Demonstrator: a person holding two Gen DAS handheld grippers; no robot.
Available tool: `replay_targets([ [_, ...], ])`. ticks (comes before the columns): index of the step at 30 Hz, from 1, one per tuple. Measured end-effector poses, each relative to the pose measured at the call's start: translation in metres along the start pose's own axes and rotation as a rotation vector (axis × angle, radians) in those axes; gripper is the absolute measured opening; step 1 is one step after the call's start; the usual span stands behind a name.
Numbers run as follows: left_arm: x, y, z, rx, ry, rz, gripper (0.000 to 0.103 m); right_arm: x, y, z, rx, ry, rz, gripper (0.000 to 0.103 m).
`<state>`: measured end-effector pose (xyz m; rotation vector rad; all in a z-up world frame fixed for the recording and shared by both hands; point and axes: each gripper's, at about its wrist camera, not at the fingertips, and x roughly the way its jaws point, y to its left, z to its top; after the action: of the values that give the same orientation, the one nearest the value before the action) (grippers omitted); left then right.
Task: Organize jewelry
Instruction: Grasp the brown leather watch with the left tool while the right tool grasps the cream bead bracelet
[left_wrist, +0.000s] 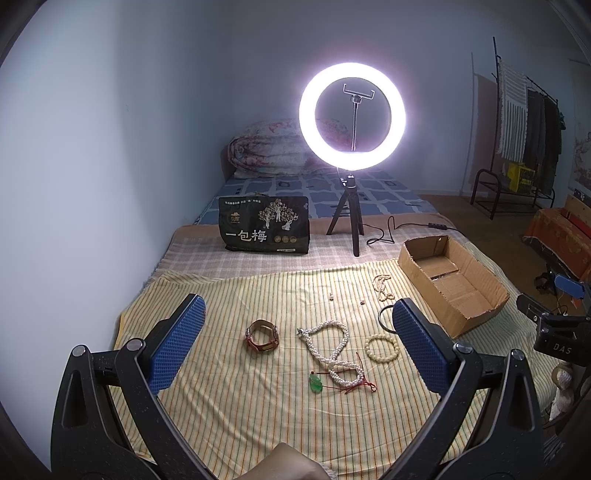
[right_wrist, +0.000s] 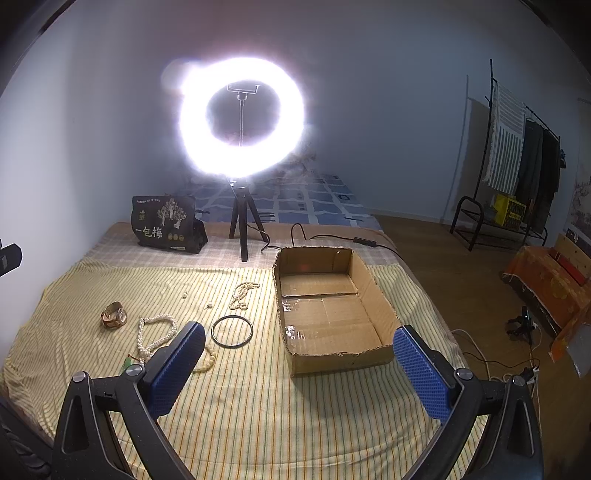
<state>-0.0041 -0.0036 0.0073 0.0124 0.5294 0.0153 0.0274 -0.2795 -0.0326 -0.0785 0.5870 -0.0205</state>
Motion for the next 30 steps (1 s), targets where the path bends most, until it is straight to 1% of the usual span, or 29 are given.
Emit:
replay_targets([
  [4,0.008,0.004,-0.001,-0.002,0.015,0.005,0.103,0.004,0.005,0.000,-0.015,0.005,0.001,0.103],
  [8,0.023,0.014,-0.001,-0.010,0.050,0.025,0.103,0.012,0.012,-0.002,-0.050,0.012,-0.017,0.103],
  [10,0.031,0.021,-0.001,-0.018,0.071,0.035,0.103,0.017,0.015,-0.002,-0.063,0.020,-0.006,0.103],
  [12,0.042,0.028,-0.001,-0.026,0.089,0.062,0.103,0.023,0.020,-0.003,-0.084,0.025,0.008,0.103],
  [15,0.057,0.034,-0.002,-0.010,0.130,0.083,0.103,0.034,0.030,-0.007,-0.139,0.031,0.041,0.103],
  [19,0.079,0.043,-0.004,-0.015,0.186,0.095,0.103,0.054,0.049,-0.013,-0.243,0.100,0.103,0.103],
  [21,0.093,0.051,-0.004,-0.040,0.228,0.086,0.103,0.064,0.059,-0.014,-0.285,0.135,0.141,0.103],
  [23,0.107,0.063,-0.005,-0.086,0.271,0.066,0.103,0.075,0.067,-0.015,-0.313,0.167,0.158,0.103],
  [26,0.120,0.075,-0.004,-0.125,0.299,0.080,0.103,0.087,0.074,-0.013,-0.332,0.202,0.175,0.103],
  [28,0.131,0.080,-0.005,-0.142,0.320,0.073,0.100,0.094,0.080,-0.011,-0.348,0.219,0.208,0.103],
  [29,0.136,0.082,-0.006,-0.152,0.338,0.060,0.096,0.097,0.082,-0.011,-0.352,0.227,0.220,0.102],
  [30,0.142,0.085,-0.009,-0.168,0.363,0.045,0.090,0.101,0.084,-0.011,-0.352,0.243,0.237,0.101],
])
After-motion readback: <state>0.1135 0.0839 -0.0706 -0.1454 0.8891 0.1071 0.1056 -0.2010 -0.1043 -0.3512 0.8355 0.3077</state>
